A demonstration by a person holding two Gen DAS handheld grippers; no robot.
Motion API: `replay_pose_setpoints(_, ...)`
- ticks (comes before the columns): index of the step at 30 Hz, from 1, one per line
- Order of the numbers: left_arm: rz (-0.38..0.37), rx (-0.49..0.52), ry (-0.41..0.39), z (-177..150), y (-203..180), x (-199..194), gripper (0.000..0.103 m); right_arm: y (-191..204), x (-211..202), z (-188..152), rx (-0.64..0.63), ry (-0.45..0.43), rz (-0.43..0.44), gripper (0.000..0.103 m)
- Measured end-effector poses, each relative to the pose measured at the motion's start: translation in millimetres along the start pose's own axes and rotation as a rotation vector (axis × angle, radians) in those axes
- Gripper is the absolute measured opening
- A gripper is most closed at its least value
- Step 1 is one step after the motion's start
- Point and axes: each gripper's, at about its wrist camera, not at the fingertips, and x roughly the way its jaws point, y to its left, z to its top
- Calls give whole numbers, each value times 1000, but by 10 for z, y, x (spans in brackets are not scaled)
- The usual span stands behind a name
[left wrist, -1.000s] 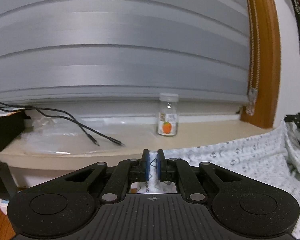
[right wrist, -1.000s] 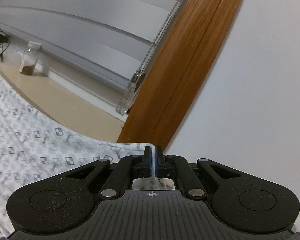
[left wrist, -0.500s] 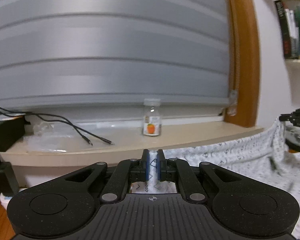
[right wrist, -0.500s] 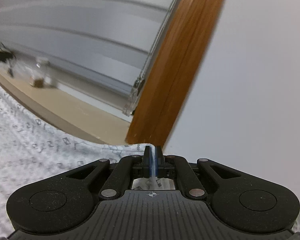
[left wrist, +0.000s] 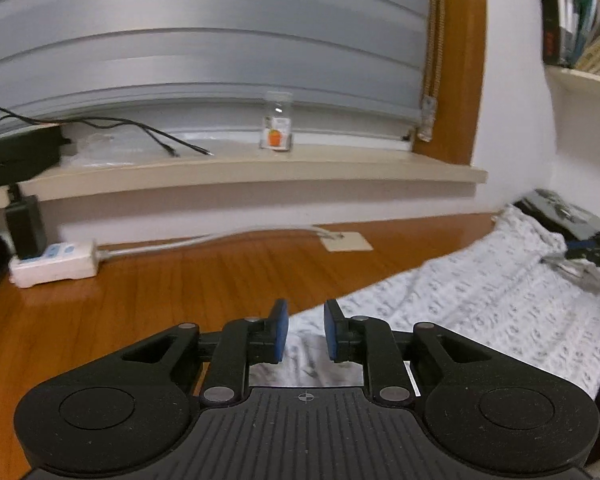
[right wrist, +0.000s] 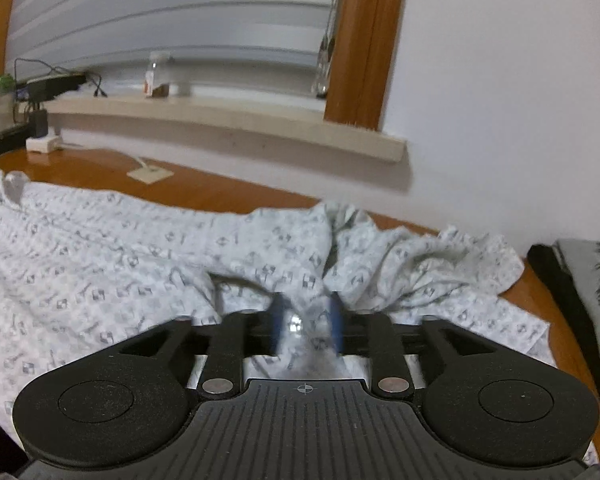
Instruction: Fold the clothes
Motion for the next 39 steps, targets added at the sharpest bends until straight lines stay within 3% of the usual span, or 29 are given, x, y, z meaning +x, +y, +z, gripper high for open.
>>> replay_pose_setpoints(5, 7, -46, 6, 17, 68, 62, 35, 261, 155, 165, 8, -14, 53, 55)
replay_pose_setpoints(13, -8, -81, 85, -177, 95, 205, 35, 867, 602, 401, 7, 7, 189, 55)
replay_pose_setpoints(18, 4, -62, 137, -271, 145, 130, 35, 1490, 880, 608, -79, 34, 323, 56)
replay_pose_setpoints(24, 26, -65, 140, -336, 216, 48, 38, 2341, 959, 900, -200, 42, 501, 56)
replay_pose_setpoints(33, 23, -67, 131, -389, 247, -15, 42, 3209, 1018, 1061, -365, 83, 633, 55)
replay_pose_setpoints(35, 18, -65, 131, -401, 258, -19, 42, 3307, 1062, 1075, -378, 98, 654, 48)
replay_pose_setpoints(36, 15, -64, 131, -407, 263, -20, 42, 3330, 1085, 1089, -372, 103, 662, 40)
replay_pose_setpoints(37, 13, -62, 132, -410, 265, -20, 42, 3354, 1107, 1102, -366, 107, 670, 17)
replay_pose_setpoints(38, 12, -58, 134, -412, 266, -18, 42, 3354, 1117, 1122, -357, 99, 662, 7)
replay_pose_setpoints(39, 10, -55, 136, -413, 267, -16, 42, 3348, 1124, 1144, -347, 87, 649, 6)
